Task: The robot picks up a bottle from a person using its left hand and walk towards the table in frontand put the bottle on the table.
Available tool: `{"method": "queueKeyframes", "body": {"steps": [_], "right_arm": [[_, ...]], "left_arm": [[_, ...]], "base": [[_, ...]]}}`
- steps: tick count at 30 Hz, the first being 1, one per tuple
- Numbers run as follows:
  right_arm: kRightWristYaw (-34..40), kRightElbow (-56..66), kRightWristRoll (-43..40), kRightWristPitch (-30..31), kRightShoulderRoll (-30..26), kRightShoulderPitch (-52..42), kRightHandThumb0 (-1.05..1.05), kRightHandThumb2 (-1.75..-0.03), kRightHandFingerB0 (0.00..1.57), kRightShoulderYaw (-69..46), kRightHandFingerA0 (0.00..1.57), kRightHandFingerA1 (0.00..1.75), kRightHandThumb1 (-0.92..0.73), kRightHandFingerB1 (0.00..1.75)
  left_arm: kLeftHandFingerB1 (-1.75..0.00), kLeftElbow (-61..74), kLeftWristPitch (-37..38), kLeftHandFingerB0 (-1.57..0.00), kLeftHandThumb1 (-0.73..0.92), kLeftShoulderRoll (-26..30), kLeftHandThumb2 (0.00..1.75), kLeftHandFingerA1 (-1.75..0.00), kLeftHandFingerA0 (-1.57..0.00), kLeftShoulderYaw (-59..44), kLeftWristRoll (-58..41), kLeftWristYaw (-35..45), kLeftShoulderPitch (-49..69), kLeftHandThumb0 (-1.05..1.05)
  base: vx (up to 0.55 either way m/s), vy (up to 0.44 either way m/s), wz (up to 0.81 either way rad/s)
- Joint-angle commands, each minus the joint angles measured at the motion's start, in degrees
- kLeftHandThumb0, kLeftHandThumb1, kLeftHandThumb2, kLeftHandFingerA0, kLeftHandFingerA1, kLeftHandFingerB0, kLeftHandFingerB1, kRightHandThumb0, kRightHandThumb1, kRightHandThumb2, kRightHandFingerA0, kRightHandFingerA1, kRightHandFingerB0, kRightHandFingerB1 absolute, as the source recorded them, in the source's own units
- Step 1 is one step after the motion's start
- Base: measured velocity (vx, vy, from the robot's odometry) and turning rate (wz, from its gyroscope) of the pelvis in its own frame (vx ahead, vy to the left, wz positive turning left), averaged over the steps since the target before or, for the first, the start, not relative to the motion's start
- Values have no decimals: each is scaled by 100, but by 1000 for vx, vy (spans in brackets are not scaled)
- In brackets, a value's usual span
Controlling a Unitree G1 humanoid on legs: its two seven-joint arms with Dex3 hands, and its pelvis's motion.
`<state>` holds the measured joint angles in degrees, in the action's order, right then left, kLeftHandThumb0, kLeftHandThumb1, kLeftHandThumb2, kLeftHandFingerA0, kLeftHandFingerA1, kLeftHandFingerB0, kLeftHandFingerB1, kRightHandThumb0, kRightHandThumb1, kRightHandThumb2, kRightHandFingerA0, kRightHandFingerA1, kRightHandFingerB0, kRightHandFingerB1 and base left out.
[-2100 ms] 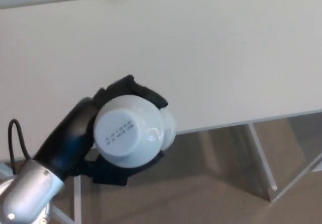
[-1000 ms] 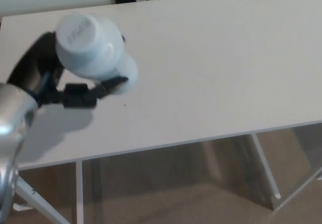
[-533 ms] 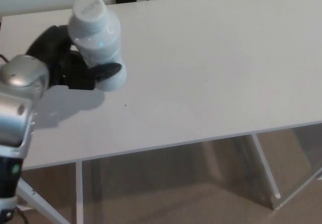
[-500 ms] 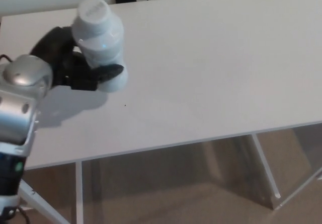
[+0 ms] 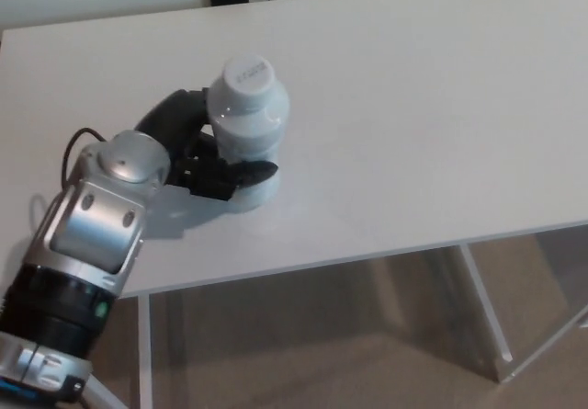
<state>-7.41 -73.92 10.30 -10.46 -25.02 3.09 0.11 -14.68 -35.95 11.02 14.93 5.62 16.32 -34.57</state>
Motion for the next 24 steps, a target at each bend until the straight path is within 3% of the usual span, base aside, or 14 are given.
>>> {"method": "queueKeyframes", "body": {"steps": [1,2,3,4,16,17,19,20,21,24], "right_arm": [[-35,52,-13,13,-85,8,-41,-59,58,-7,74,43,-66,39],[-27,55,-3,4,-86,-1,-41,-59,57,1,74,43,-66,39],[-32,53,-6,3,-85,-1,-46,-82,51,-3,66,57,-54,52],[-41,14,-23,5,-74,11,-40,-59,56,-23,72,43,-65,39],[-21,-1,49,6,-74,-4,-39,-60,58,51,74,43,-67,39],[-19,-13,39,10,-65,22,-41,-59,55,42,73,43,-66,38],[-18,-19,34,12,-62,34,-41,-59,55,39,73,43,-66,38],[-122,-24,-25,194,-55,101,-43,-60,54,-2,66,41,-65,38],[-150,-25,-27,256,-54,129,-43,-60,56,-1,66,41,-64,38],[-147,-23,-14,258,-54,130,-43,-60,56,1,66,41,-64,38]], "left_arm": [[-89,-36,406,-84,78,-52,63,-107,-123,70,203,-131,-117,-26],[-88,9,379,-85,77,-82,64,-108,-122,65,200,-156,-86,-26],[-88,24,377,-86,77,-103,65,-109,-121,51,190,-165,-68,-25],[-88,22,362,-86,77,-152,65,-108,-118,1,142,-167,-51,-24],[-87,69,444,-85,78,-250,65,-114,-117,-2,176,-135,87,-24],[-48,69,460,-70,74,-299,63,-80,-110,-72,129,-177,99,-31],[-48,68,467,-70,74,-324,63,-80,-110,-106,114,-192,106,-31],[-32,77,472,-7,46,-228,76,-44,-19,2,145,-3,80,-67],[-12,84,487,-7,45,-143,80,-28,-7,101,172,157,66,-71],[-12,85,501,-7,45,-111,80,-28,-7,136,163,191,64,-71]], "base": [[0,0,0],[0,0,0],[0,0,0],[0,0,0],[0,0,0],[0,0,0],[0,0,0],[0,0,0],[0,0,0],[0,0,0]]}}
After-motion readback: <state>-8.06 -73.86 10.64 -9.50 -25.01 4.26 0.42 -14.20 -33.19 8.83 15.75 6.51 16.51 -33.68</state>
